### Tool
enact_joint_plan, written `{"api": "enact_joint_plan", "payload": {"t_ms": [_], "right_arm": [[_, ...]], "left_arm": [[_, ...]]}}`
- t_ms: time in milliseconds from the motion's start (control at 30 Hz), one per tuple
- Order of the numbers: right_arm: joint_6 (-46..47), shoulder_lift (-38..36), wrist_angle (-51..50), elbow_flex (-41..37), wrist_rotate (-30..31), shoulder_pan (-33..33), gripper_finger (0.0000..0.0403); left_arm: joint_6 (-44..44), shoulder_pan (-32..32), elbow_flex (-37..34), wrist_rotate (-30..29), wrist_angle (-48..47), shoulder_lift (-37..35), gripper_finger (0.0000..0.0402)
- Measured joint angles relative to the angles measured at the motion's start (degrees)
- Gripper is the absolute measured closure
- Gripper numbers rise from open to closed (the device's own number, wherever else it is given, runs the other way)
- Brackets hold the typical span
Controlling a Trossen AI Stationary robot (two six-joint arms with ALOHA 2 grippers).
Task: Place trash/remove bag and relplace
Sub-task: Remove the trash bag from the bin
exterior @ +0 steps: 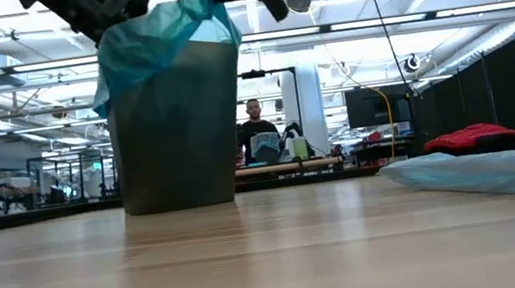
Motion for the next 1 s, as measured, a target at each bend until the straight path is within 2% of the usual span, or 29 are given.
{"api": "enact_joint_plan", "payload": {"t_ms": [133,367,533,733,1000], "right_arm": [[3.6,0.0,-3.5,2.9,-4.3,-1.1,0.0403],[5.1,0.0,-9.7,3.7,-4.3,-1.4,0.0403],[6.2,-0.4,-13.7,3.7,-4.3,-1.4,0.0403],[6.2,-3.7,-13.8,3.7,-4.3,-1.4,0.0403],[10.6,-6.3,-14.2,3.7,-8.8,-1.4,0.0403]], "left_arm": [[-1.4,-3.9,0.0,-1.0,2.6,4.1,0.0402],[-3.5,-11.1,0.1,-1.8,10.0,9.4,0.0402],[-5.0,-14.3,0.1,-2.3,13.5,9.9,0.0401],[-7.3,-17.6,0.0,-3.2,15.9,10.0,0.0401],[-9.0,-20.5,0.0,-5.5,21.2,10.0,0.0402]]}}
